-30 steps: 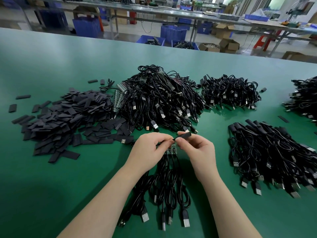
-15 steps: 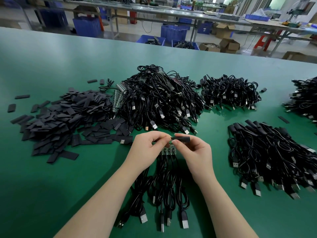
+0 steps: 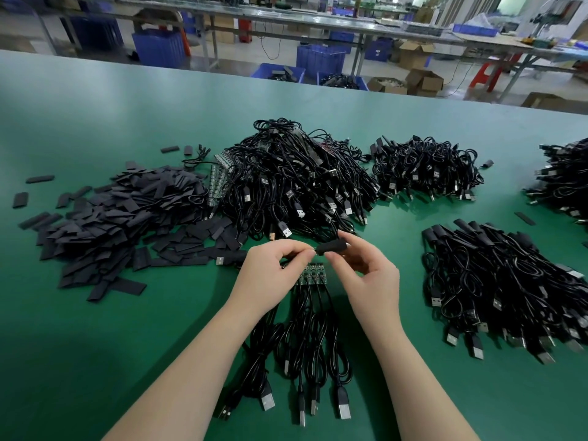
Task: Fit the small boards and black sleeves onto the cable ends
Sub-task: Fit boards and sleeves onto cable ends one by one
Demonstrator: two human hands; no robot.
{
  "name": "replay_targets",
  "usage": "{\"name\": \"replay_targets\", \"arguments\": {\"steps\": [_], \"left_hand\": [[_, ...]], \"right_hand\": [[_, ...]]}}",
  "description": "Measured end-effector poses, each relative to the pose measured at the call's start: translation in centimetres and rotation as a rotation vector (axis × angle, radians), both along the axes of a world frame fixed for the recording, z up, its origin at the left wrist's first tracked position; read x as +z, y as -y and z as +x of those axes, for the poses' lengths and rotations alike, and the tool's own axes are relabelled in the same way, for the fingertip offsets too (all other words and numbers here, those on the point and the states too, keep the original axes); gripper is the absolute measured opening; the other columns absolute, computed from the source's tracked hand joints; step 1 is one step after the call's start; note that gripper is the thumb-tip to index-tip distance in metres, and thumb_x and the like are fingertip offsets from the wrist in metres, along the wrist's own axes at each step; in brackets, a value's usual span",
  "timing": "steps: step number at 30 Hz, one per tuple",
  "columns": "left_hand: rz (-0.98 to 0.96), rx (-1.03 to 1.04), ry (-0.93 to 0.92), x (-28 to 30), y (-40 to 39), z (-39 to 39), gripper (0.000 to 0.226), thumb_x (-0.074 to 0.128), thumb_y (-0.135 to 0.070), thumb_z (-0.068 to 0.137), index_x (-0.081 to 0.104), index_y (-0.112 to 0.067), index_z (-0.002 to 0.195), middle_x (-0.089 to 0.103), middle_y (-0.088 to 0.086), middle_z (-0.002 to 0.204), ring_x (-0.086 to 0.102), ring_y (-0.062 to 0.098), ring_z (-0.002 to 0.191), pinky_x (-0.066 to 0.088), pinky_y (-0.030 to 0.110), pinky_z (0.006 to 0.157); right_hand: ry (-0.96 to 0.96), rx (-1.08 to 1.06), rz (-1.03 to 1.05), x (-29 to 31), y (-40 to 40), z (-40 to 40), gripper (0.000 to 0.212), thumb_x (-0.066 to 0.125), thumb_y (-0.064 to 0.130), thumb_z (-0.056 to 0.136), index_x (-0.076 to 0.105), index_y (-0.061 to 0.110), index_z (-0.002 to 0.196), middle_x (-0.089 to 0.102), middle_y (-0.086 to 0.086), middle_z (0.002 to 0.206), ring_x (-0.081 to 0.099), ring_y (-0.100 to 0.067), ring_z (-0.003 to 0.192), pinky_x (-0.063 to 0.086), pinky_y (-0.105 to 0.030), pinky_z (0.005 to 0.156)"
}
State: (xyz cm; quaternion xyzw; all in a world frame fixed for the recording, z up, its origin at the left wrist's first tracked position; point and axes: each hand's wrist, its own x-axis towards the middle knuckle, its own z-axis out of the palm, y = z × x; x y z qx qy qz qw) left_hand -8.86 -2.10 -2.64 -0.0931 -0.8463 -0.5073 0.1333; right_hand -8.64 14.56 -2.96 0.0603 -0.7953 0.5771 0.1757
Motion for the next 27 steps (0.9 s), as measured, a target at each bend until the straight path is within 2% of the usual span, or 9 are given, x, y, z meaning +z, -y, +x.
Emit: {"name": "replay_targets", "arguments": {"steps": [1,3,6,8,10,14,18,23,27], "left_hand": [[-0.005,-0.003,0.007,0.01,-0.02,0.01,0.021,0.064,-0.03,0.092,0.066,-0.049,0.084,0.067,-0.03,0.088,0.063,-0.006,0.088,0.047,0.012,0.077],[-0.033,-0.002,0.024,0.0,0.01,0.02,0.02,0.061,-0.031,0.093,0.066,-0.048,0.083,0.067,-0.028,0.086,0.063,-0.002,0.084,0.05,0.021,0.075],[-0.07,-0.008,0.033,0.02,0.04,0.14,0.018,0.058,-0.032,0.095,0.068,-0.044,0.086,0.067,-0.026,0.087,0.063,0.002,0.083,0.053,0.031,0.075],[-0.085,-0.012,0.033,-0.02,0.05,0.16,0.016,0.057,-0.032,0.096,0.071,-0.037,0.09,0.067,-0.026,0.087,0.062,0.001,0.085,0.052,0.032,0.077],[-0.096,-0.012,0.03,-0.08,0.07,0.14,0.016,0.056,-0.032,0.096,0.071,-0.035,0.093,0.067,-0.024,0.086,0.062,0.0,0.085,0.052,0.03,0.076],[-0.136,-0.011,0.019,-0.14,0.11,0.05,0.015,0.056,-0.031,0.097,0.072,-0.032,0.095,0.067,-0.022,0.087,0.061,-0.001,0.086,0.05,0.025,0.076],[-0.156,-0.012,-0.012,-0.18,0.11,0.1,0.015,0.058,-0.03,0.096,0.072,-0.03,0.096,0.068,-0.022,0.091,0.06,-0.002,0.091,0.047,0.017,0.078],[-0.168,-0.012,-0.015,-0.19,0.08,0.04,0.014,0.059,-0.03,0.096,0.073,-0.028,0.097,0.069,-0.019,0.092,0.06,-0.001,0.091,0.048,0.02,0.078],[-0.12,-0.015,-0.004,-0.18,0.09,0.06,0.012,0.061,-0.029,0.094,0.073,-0.03,0.094,0.067,-0.024,0.089,0.06,-0.004,0.09,0.046,0.015,0.075]], "right_hand": [[-0.034,-0.014,0.074,-0.08,-0.08,-0.02,0.046,0.078,0.014,0.084,0.063,0.046,0.114,0.069,0.027,0.089,0.062,-0.001,0.08,0.045,-0.008,0.076],[-0.147,-0.034,0.244,-0.23,-0.27,-0.09,0.046,0.078,0.011,0.083,0.066,0.029,0.124,0.068,0.023,0.102,0.062,-0.005,0.088,0.047,-0.012,0.084],[-0.31,-0.07,0.422,-0.52,-0.26,-0.19,0.033,0.08,0.008,0.08,0.075,0.013,0.112,0.072,-0.002,0.109,0.066,-0.022,0.101,0.053,-0.033,0.09],[-0.315,-0.078,0.425,-0.61,-0.31,-0.31,0.027,0.081,0.007,0.079,0.077,0.011,0.105,0.071,-0.006,0.113,0.064,-0.021,0.105,0.05,-0.029,0.092],[-0.305,-0.06,0.408,-0.61,-0.4,-0.33,0.024,0.081,0.007,0.079,0.078,0.011,0.103,0.071,-0.005,0.111,0.065,-0.019,0.103,0.049,-0.024,0.092],[-0.313,-0.041,0.445,-0.4,-0.48,-0.29,0.024,0.082,0.01,0.079,0.078,0.012,0.103,0.07,-0.001,0.096,0.065,-0.018,0.089,0.053,-0.027,0.081],[-0.258,-0.005,0.463,-0.39,-0.49,-0.28,0.026,0.081,0.013,0.081,0.077,0.012,0.108,0.068,-0.001,0.093,0.064,-0.02,0.082,0.056,-0.036,0.073],[-0.201,0.046,0.416,-0.49,-0.28,-0.3,0.018,0.079,0.015,0.084,0.075,0.014,0.102,0.062,0.011,0.092,0.059,-0.005,0.085,0.054,-0.026,0.078],[-0.153,0.078,0.371,-0.63,-0.08,-0.25,0.013,0.074,0.016,0.088,0.073,0.017,0.1,0.056,0.025,0.091,0.058,0.003,0.087,0.052,-0.023,0.082]]}}
